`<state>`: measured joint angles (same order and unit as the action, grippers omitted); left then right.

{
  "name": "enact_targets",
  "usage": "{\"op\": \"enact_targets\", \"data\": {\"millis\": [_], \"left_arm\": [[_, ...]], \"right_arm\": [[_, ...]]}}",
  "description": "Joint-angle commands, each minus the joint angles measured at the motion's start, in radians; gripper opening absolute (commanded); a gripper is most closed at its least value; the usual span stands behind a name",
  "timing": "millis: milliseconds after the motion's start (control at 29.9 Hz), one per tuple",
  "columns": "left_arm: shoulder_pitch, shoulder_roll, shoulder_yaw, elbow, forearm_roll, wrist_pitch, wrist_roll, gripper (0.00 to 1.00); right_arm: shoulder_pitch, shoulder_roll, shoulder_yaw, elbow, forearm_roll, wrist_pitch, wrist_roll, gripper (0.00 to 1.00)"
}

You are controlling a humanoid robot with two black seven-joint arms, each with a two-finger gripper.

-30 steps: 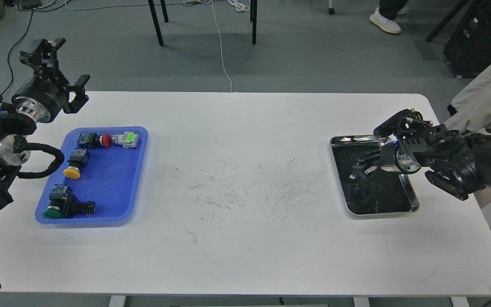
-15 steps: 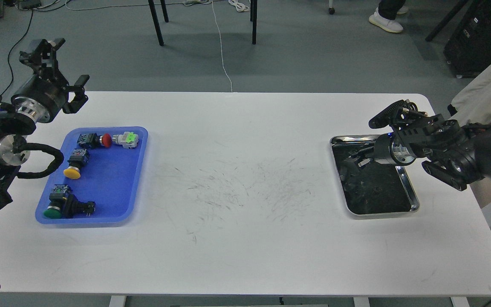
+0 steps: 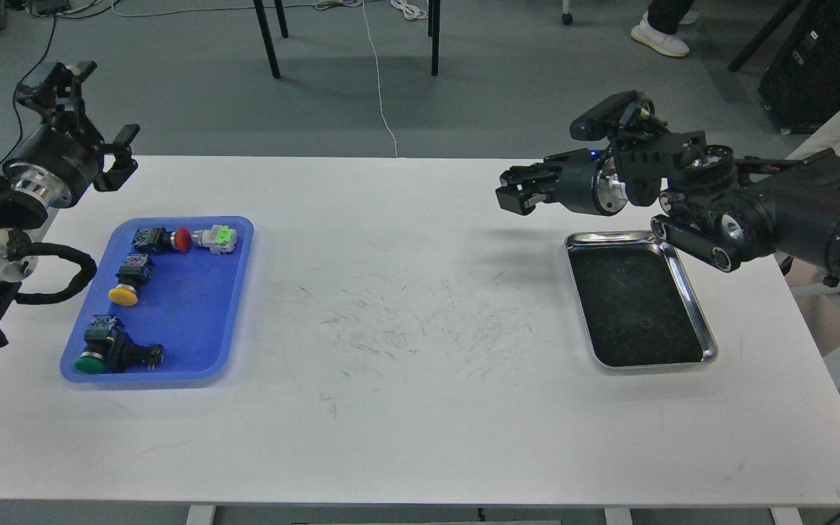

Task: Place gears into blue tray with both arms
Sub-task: 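Lift the black part and carry it toward the table centre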

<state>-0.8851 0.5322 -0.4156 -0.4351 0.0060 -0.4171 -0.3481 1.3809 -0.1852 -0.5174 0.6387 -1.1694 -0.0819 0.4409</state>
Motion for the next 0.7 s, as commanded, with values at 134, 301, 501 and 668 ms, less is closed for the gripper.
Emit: {"op": "enact_targets", "data": {"millis": [134,301,501,668], "left_arm": [[-0.002,0.026,0.000,-0.002,0.003,0.001,0.003,0.99],[-0.002,0.048,0.003,-0.004,0.006,-0.002,0.005,0.99],[-0.002,0.078,0.006,-0.027,0.006,0.000,0.008,0.99],[-0.002,0.098,0.008,-0.057,0.006,0.009,0.008,0.99]], "right_arm": [[0.000,0.112,0.019,0.052,-0.004,-0.154,0.001,0.01],[-0.042,0.185,0.014,0.064,-0.013,-0.304,-0.001,0.01],[-0.085,0.185,0.010,0.055,-0.018,-0.407,-0.001,0.01],[-0.135,0.185,0.008,0.030,-0.061,-0.407,-0.001,0.01]]}}
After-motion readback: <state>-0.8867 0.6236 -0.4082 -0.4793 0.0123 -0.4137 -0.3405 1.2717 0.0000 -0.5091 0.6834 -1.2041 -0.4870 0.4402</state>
